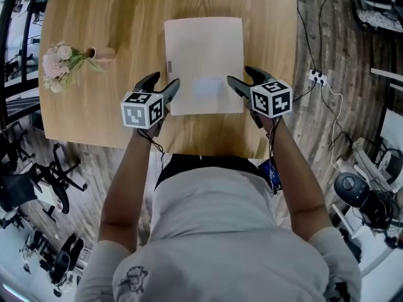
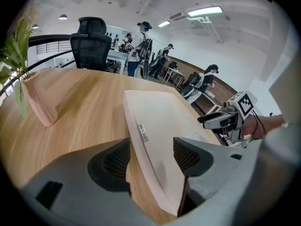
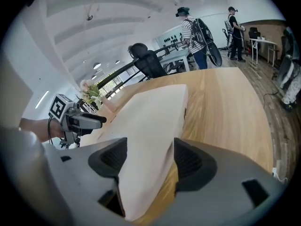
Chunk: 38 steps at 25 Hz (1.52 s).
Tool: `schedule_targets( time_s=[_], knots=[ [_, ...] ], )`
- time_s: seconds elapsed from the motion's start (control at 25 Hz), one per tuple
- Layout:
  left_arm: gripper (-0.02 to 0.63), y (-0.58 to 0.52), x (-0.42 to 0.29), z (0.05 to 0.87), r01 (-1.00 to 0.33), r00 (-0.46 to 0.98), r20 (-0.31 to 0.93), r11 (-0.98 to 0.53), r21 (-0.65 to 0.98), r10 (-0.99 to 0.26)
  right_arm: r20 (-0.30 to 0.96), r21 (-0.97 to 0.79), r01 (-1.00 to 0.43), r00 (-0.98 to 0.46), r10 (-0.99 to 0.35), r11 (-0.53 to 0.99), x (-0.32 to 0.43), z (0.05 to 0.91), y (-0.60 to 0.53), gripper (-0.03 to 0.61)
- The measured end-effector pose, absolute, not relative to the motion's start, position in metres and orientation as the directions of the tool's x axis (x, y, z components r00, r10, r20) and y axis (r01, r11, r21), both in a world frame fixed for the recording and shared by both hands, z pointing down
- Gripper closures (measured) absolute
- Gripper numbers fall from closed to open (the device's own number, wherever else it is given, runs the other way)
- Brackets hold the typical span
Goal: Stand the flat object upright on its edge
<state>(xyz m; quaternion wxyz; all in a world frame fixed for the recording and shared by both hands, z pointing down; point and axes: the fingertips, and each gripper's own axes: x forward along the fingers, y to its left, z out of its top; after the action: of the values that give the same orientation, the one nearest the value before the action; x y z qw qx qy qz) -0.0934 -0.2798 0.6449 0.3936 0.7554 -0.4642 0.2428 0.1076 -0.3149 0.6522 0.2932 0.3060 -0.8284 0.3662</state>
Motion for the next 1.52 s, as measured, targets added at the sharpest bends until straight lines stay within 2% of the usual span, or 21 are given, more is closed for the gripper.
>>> schedule_targets(
  time_s=[0.56,1.16,1.52],
  knots=[
    [0.336,-0.297,-0.086,0.677,-0.852,0.513,0.73,-0.161,0.499,-0.452,0.745,-0.427,-0.728,-0.619,-0.248,0.536,0.105,0.675,-0.323,0.256],
    [0.362,-0.295,-0.085,0.677,-0.864,0.5,0.752,-0.196,0.463,-0.429,0.758,-0.418,-0.74,-0.604,-0.247,0.527,0.1,0.673,-0.319,0.288],
    [0.364,-0.283,-0.095,0.652,-0.879,0.476,0.749,-0.221,0.422,-0.461,0.745,-0.397,-0.747,-0.602,-0.289,0.533,0.091,0.649,-0.306,0.308]
  ],
)
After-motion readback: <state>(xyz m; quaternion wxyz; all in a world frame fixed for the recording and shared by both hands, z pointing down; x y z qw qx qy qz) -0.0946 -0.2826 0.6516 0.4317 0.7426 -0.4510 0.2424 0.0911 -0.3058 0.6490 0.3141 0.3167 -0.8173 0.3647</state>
